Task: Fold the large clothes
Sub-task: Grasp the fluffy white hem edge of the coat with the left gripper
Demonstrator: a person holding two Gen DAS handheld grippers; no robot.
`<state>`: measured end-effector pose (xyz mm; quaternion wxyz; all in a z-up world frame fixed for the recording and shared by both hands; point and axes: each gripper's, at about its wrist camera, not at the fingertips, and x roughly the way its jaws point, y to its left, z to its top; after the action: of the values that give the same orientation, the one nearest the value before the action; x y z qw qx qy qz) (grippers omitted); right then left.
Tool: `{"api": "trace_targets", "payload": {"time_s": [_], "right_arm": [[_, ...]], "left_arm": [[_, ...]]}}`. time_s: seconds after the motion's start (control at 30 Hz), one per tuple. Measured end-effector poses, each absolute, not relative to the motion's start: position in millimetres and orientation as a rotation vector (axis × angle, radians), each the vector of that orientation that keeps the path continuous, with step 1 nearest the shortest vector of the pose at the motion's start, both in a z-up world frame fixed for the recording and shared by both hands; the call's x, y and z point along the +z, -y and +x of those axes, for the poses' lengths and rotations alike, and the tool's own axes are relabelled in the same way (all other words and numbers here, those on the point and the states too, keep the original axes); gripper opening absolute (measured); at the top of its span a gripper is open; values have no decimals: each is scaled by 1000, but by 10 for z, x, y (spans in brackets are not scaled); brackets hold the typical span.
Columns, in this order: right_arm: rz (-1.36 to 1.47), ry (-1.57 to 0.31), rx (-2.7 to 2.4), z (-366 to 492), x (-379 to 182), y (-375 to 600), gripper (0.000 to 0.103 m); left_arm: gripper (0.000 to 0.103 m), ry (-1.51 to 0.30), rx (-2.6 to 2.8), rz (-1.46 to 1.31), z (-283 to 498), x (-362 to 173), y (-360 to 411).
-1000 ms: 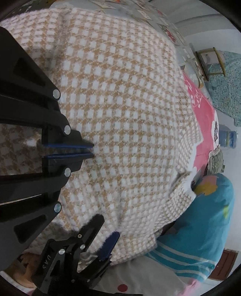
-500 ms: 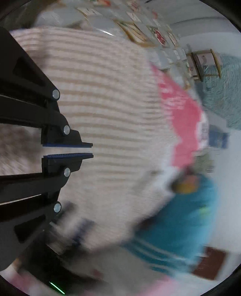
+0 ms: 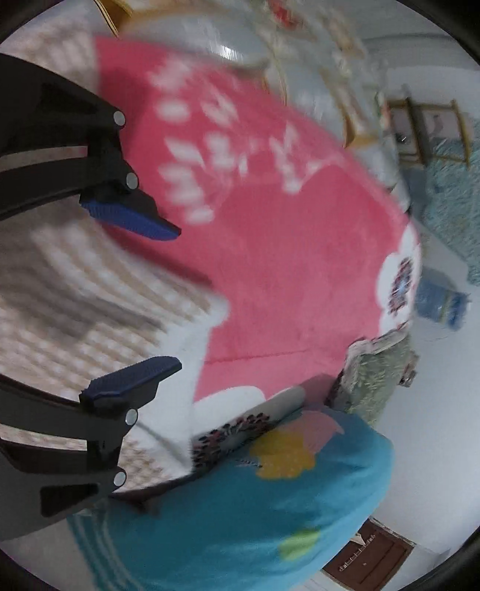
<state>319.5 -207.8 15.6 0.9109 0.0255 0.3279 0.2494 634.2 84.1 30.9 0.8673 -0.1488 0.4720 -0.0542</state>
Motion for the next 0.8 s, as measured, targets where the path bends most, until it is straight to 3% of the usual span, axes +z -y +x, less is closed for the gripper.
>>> {"api": "trace_targets", "payload": {"time_s": [0.03,0.07,0.1,0.17,0.33,0.5,0.67,0.73,0.8], "right_arm": [[57,-680,516,3210,149,2083,59],[59,-676,517,3209,140,2092,59],[57,-679,515,3207,136,2092,60],[65,-685,521,3212,127,2113,60],[75,-688,528,3256,175,2064,60],[61,-689,518,3245,212,2081,60],[-81,-574,341,2874,641,2034,69],[-14,-463,367,2567,994,2230,69],[1,-311,312,2394,1406,2387,77]], "left_arm": [[64,-1009,-133,-319,6443,236,-814],[49,-1046,-139,-316,6523,157,-783],[23,-1065,-149,-318,6562,116,-771],[11,-1034,-168,-309,6520,146,-786],[9,-869,-314,-165,5923,745,-758],[9,-873,-456,94,4956,1142,-537],[9,-877,-445,313,4240,929,-406],[9,-842,-410,401,4068,790,-430],[9,-810,-383,396,3960,691,-509]]}}
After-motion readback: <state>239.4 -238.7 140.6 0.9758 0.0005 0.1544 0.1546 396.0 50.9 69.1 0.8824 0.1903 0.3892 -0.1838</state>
